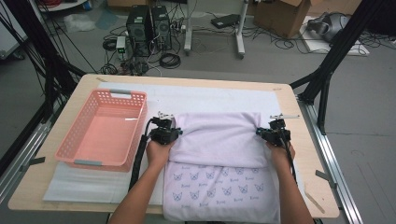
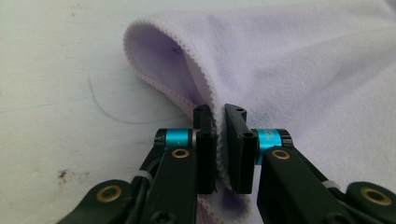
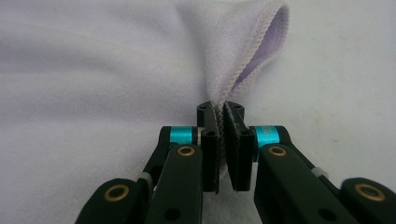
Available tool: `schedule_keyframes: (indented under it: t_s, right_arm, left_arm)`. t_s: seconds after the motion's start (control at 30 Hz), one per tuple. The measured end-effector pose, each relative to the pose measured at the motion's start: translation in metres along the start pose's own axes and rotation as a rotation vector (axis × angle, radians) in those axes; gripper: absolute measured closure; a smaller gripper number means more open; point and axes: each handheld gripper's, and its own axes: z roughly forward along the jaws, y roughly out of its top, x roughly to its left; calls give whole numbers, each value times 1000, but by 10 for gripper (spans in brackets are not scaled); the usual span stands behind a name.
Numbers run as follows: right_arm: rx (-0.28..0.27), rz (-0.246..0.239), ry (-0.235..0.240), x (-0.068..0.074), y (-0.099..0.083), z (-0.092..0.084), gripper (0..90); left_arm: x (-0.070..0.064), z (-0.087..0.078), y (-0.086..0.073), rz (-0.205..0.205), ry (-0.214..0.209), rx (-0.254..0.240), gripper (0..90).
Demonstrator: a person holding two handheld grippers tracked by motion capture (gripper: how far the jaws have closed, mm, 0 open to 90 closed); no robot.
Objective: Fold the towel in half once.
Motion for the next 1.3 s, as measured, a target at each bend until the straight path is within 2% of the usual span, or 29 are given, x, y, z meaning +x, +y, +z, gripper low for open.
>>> schedule_keyframes:
  t_s: [0.1,0.13,0.23,0.3,0.37,0.43,0.47,0.53,0.57,0.6,0.67,0.73,0.83,0.9,0.97,1.13,1.23,1.3]
  right_arm:
    - [-83,65,18,-6,1,-5,865]
    - [-115,74,15,-7,3,-7,866]
    - [-156,54,-4,-7,6,-9,867]
    - [-189,62,-11,-9,6,-11,867]
    - [-235,80,-9,-11,8,-12,867]
    - [-277,76,-11,-11,10,-14,866]
    - [-279,71,-13,-11,10,-14,866]
    - [-248,58,-33,-9,10,-12,848]
    - [-213,53,-46,-9,9,-9,815]
    - [-195,54,-54,-9,9,-8,746]
    - [-178,90,-50,-12,7,-9,613]
    - [-174,110,-36,-13,7,-14,588]
    - [-175,84,-28,-11,6,-23,552]
    - [-179,68,-17,-10,5,-30,540]
    - [-173,59,5,-9,4,-36,518]
    - [-157,20,46,-6,-5,-52,487]
    - [-146,15,81,-5,-13,-59,490]
    - [-120,-5,124,-2,-21,-61,493]
  left_arm:
    - [5,0,4,-35,-11,-47,839]
    - [5,0,8,-31,-15,-50,839]
    - [5,-1,22,-25,-20,-95,840]
    - [6,-2,35,-6,-14,-129,839]
    - [8,0,41,1,-14,-146,839]
    - [10,3,40,2,-17,-156,838]
    - [11,5,38,13,-17,-136,837]
    - [10,8,34,30,-25,-108,798]
    - [10,8,32,32,-24,-105,729]
    - [9,7,31,34,-26,-109,634]
    - [8,4,27,45,-41,-105,552]
    - [6,-1,23,57,-62,-97,498]
    - [6,-9,17,72,-83,-96,480]
    - [5,-14,16,86,-96,-73,454]
    - [4,-21,12,97,-103,-98,466]
    - [4,-33,-2,133,-142,-88,456]
    - [6,-37,-11,144,-154,-69,449]
    - [5,-39,-16,157,-164,-51,435]
